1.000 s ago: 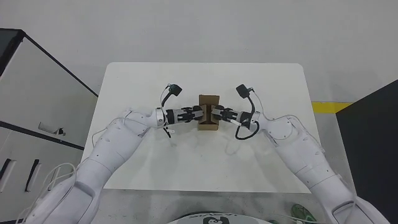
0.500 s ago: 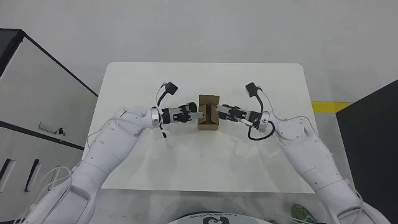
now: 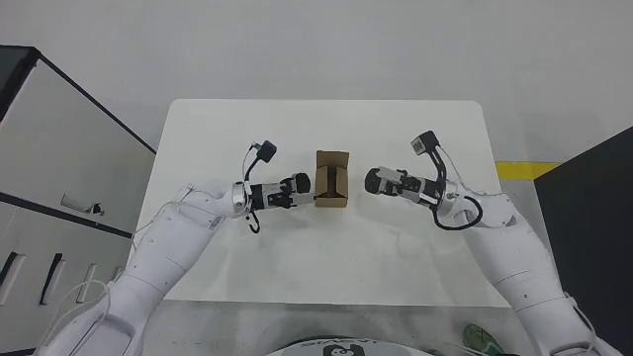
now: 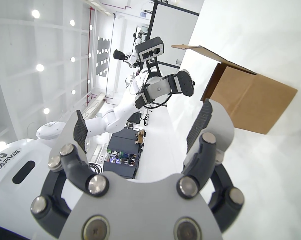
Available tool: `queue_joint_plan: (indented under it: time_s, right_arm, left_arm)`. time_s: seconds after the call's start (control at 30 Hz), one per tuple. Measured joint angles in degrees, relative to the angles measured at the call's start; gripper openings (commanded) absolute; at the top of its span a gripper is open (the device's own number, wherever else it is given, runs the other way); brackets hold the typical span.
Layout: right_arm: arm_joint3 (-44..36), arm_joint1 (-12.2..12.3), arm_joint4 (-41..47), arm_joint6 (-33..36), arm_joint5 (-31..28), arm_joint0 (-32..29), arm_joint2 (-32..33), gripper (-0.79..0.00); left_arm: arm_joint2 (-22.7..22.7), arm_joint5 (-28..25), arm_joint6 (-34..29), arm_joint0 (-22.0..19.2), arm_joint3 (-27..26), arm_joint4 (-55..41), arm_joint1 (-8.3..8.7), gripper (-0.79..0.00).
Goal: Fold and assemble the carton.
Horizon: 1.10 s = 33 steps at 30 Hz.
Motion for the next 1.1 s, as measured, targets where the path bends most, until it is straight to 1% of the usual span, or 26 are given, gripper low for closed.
queue_joint_plan:
  time_s: [0.13,0.3,0.4,0.5,0.6,0.73,0.97,1.1]
  right_arm:
    - [-0.5,0.0,1.0,-1.0,-0.1,-0.1,0.5,0.0]
    - [0.5,0.3,4.8,-0.2,-0.5,0.7,2.6,0.0]
    - [1.4,0.3,5.3,-0.6,-0.5,2.0,3.1,0.0]
    - [2.7,0.0,4.8,-1.9,-0.9,3.7,2.5,0.0]
    - [5.1,-0.6,4.1,-3.3,-1.6,6.1,0.4,0.0]
    - [9.8,-1.8,2.8,-4.9,-3.2,10.3,-3.3,0.0]
    - [19.8,-4.6,2.3,-7.2,-6.7,18.1,-10.0,0.0]
    - [25.2,-6.4,2.6,-7.2,-7.6,21.6,-13.7,0.0]
  left_arm:
    - [0.3,0.6,0.3,1.2,-1.1,-1.2,0.01,0.0]
    - [-0.5,-0.6,-0.8,4.1,-2.6,-2.0,0.82,0.0]
    - [-1.6,-1.4,-0.4,5.3,-3.8,-2.0,1.29,0.0]
    - [-1.8,-1.4,-1.6,6.4,-5.2,-1.9,1.72,0.0]
    - [-1.2,-0.3,-2.1,6.9,-5.6,-1.7,1.83,0.0]
    - [0.1,0.3,-1.5,6.8,-5.4,-1.6,1.56,0.0]
    - [2.5,0.5,0.0,5.8,-4.0,-1.5,0.9,0.0]
    - [3.6,0.4,0.6,5.1,-3.1,-1.6,0.56,0.0]
